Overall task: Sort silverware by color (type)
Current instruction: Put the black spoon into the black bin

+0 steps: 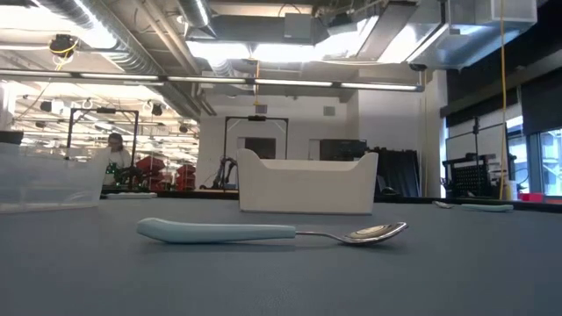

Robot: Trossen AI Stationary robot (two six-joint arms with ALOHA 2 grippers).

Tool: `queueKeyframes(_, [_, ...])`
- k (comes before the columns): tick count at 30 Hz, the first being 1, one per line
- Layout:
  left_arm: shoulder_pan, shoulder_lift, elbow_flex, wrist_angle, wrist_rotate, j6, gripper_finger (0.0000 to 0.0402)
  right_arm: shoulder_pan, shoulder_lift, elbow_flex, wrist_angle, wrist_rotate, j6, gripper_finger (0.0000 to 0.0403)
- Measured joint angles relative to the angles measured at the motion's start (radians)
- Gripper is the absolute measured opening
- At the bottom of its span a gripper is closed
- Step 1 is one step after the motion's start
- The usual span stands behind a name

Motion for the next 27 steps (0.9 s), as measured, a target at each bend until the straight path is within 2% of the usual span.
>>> queueKeyframes(11, [0.0,0.0,0.0,0.0,0.0,0.0,0.0125,-0.001,0.049,0.004,0.014,-0.036,-0.04,0.0115])
queueKeyframes(19, [0.0,0.0,0.0,0.0,0.0,0.0,0.0125,-0.001,0.051,0.004,0.027,-0.017,-0.049,0.0011])
queueKeyframes(27, [0.0,-0.001,0.0,0.0,0.007,0.008,0.0125,0.002,0.043,0.005,0.041,0.057,-0.127,0.0017])
